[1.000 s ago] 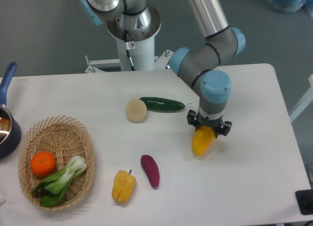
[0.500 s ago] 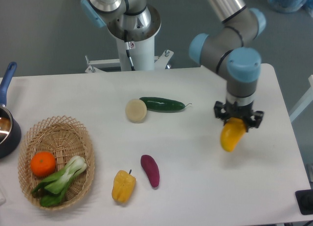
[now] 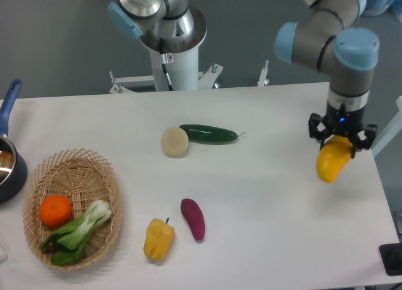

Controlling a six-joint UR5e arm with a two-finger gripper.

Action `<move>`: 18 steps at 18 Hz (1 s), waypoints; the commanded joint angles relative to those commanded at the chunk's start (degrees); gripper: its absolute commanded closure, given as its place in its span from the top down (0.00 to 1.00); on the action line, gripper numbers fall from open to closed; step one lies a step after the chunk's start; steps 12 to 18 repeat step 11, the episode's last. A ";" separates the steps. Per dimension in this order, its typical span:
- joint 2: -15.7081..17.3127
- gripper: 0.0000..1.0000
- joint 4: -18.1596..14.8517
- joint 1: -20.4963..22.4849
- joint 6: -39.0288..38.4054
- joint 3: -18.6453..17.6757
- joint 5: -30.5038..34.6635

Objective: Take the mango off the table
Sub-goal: 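Lift the held mango up off the table and back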

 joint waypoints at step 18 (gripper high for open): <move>0.17 0.36 -13.72 -0.09 5.54 6.77 3.25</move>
